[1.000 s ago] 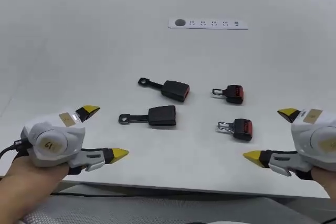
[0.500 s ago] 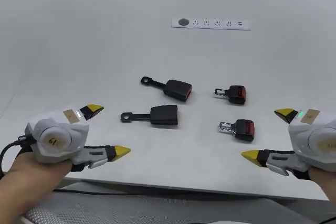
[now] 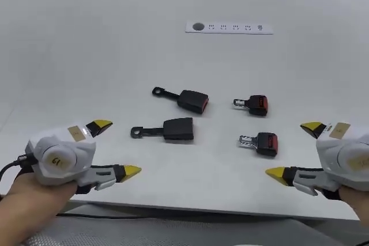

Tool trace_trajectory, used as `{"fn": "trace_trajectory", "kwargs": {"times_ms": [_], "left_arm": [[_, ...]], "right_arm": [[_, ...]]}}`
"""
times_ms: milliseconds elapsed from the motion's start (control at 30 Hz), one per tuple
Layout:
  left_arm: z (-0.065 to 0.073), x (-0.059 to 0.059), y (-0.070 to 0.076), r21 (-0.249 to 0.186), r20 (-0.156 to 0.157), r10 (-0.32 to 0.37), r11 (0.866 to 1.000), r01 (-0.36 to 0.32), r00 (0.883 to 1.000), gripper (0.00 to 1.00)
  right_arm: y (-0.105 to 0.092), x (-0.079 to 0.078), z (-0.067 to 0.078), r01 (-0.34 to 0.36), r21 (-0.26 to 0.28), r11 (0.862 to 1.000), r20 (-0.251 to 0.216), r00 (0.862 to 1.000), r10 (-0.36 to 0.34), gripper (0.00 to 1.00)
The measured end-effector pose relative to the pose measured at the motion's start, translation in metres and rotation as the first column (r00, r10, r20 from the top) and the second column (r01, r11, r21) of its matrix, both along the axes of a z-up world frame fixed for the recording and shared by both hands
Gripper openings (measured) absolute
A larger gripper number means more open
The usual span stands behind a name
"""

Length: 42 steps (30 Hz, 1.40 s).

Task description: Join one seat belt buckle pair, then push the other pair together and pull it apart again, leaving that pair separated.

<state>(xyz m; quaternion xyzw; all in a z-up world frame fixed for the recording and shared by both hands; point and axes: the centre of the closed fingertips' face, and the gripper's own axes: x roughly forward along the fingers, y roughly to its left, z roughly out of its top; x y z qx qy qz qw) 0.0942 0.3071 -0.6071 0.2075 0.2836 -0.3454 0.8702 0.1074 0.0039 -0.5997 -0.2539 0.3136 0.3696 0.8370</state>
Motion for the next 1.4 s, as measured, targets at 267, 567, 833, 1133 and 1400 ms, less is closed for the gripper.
{"fn": "trace_trajectory", "kwargs": {"times_ms": [267, 567, 833, 1133, 1400], "left_arm": [[0.000, 0.001, 0.000, -0.002, -0.001, 0.002, 1.000, -0.002, 1.000, 0.72], [0.001, 0.001, -0.001, -0.011, -0.004, 0.006, 1.000, -0.006, 1.000, 0.72], [0.000, 0.000, -0.002, -0.008, -0.006, -0.001, 1.000, 0.001, 1.000, 0.71], [0.002, -0.003, -0.007, 0.003, -0.008, -0.023, 1.000, 0.023, 1.000, 0.70], [-0.004, -0.012, -0.017, 0.045, -0.042, -0.120, 0.991, 0.122, 0.992, 0.67]], "right_arm": [[0.004, 0.003, 0.001, -0.011, -0.001, 1.000, 0.004, 1.000, 0.011, 0.70], [0.008, 0.006, 0.001, -0.021, -0.002, 1.000, 0.002, 1.000, 0.021, 0.70], [0.012, 0.007, 0.001, -0.032, -0.005, 0.999, 0.002, 0.999, 0.032, 0.69], [0.010, 0.007, 0.000, -0.038, -0.005, 0.999, -0.002, 0.999, 0.038, 0.68], [0.010, 0.008, -0.001, -0.081, -0.017, 0.997, 0.000, 0.997, 0.081, 0.63]]}}
